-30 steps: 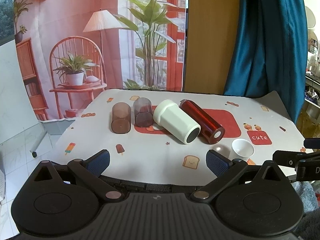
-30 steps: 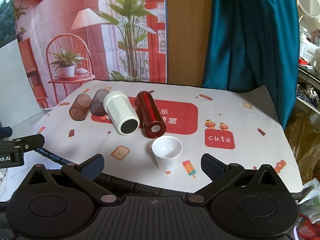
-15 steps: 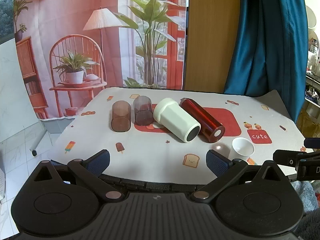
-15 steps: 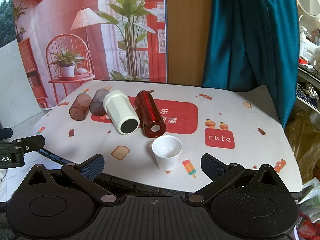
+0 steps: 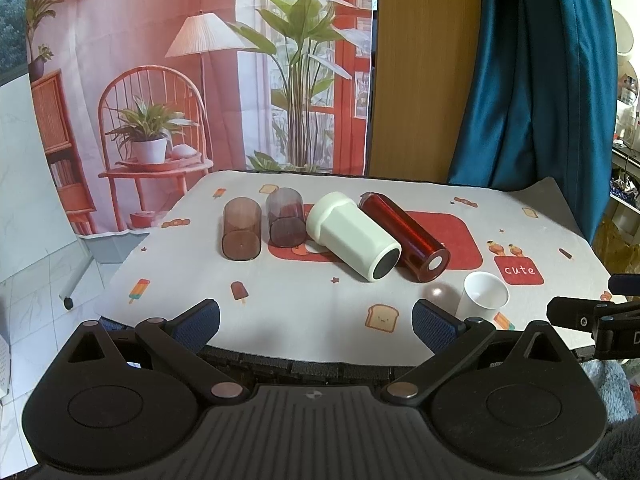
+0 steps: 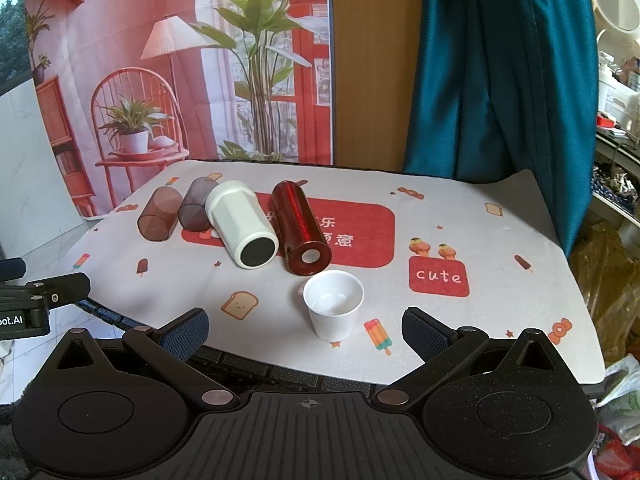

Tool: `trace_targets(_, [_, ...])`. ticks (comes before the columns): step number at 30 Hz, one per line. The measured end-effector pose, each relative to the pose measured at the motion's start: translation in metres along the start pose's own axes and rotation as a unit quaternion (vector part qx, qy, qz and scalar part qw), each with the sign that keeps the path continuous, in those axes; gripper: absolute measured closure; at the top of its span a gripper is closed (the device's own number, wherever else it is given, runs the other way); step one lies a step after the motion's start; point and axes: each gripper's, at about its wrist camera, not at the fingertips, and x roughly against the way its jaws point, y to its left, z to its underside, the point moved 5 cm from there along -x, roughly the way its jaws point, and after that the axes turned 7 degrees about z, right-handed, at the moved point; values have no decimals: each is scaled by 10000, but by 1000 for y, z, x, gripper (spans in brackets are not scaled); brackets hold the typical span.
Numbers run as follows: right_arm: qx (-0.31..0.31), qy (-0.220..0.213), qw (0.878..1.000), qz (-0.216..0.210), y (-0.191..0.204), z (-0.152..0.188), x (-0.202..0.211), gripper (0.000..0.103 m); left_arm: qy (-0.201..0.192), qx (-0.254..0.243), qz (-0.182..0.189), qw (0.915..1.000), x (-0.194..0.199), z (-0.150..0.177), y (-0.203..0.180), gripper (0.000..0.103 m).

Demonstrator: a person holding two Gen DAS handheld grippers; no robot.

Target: Flip cup upright

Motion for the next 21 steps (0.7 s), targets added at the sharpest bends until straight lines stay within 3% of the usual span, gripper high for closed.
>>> trace_targets(21, [-5, -55, 10000, 54, 0, 2, 1, 0, 15, 19, -3, 10000, 0, -2, -1, 0])
